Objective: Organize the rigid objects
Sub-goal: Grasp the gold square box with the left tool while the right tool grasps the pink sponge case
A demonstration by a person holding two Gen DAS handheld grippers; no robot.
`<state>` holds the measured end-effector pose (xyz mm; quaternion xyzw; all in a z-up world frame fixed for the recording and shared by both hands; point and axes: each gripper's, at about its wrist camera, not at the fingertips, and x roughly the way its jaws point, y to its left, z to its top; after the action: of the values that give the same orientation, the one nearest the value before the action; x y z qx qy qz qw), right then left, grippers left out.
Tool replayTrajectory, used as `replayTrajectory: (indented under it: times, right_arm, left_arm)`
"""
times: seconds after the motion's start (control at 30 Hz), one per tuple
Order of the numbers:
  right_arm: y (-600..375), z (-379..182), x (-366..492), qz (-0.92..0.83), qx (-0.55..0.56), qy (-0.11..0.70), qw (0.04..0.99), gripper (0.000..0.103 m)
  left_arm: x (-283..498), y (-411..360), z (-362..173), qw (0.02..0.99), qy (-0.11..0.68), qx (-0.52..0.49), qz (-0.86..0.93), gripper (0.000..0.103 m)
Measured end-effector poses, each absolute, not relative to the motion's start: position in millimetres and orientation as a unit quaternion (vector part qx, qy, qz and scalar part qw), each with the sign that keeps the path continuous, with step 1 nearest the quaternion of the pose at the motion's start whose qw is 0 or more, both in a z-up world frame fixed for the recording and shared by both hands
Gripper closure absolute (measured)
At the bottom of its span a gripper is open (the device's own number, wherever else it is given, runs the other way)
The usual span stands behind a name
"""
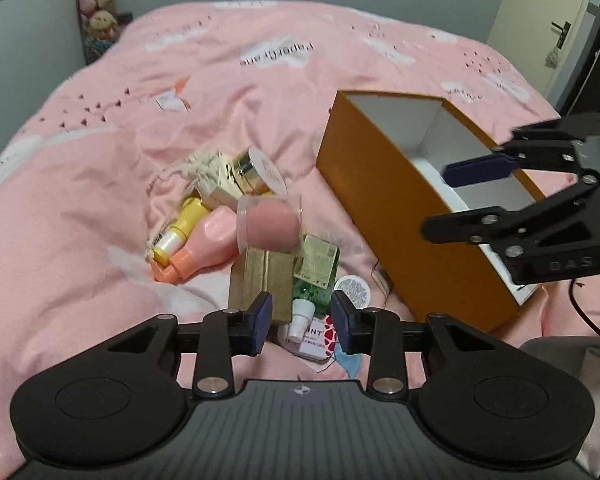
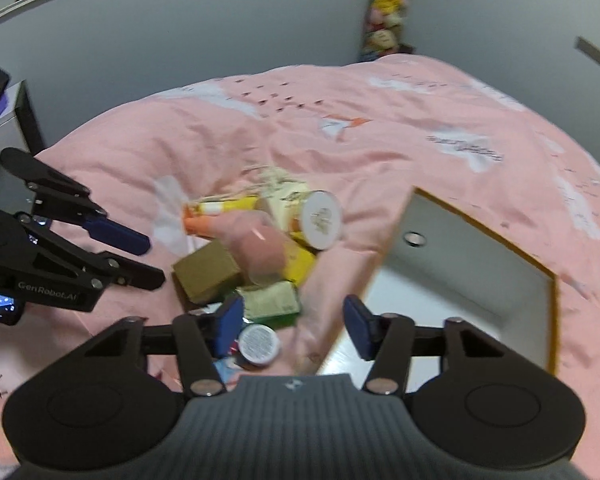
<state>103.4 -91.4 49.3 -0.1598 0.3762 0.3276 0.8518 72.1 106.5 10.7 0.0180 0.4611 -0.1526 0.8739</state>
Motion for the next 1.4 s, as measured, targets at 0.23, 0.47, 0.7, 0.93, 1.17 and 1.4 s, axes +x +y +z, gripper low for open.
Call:
replayTrajectory:
  times: [0.23,0.47,0.7,0.93,1.17,1.4]
  right_arm:
    - [-52.6,32.5,137.6,0.375,-0.224,0.389,0.811,0.051]
    - [-26.0,21.8,165.2,0.410,-0.279,0.392,0.775,0.050]
    - [-5.8,6.2,188.0,0.435,-0.287,0.413,0.747,0.049]
    - [18.6,3.7,202.1,0.456,-0.317,0.414,0.721,0.041]
    - [51.7,-13.1,231.2,0.458,-0.295,0.487,0.683,0.033]
    - [63.2,-37.0,255.2,0.431,-0.232,0.558,0.670,0.035]
  left_arm:
    - [106.9,104.2,-11.7,0.852,0.500,0.048,-0.150,0.026]
    - [128.6,94.4,-40.7,0.843,0.524,0.063,-0.100,0.026]
    - [138.0,96.2,-58.0,0.832,0.546,0.050,-0.088,0.042]
    - [153.6,112.9,-52.2,0.804,0.581,0.030,-0.123,0.050]
    - [167.2,124.1,-50.2,0.773,0.614,0.027,-0.157,0.051]
    - [182.1,121.9,-52.7,0.745,0.640,0.051,-0.181,0.051]
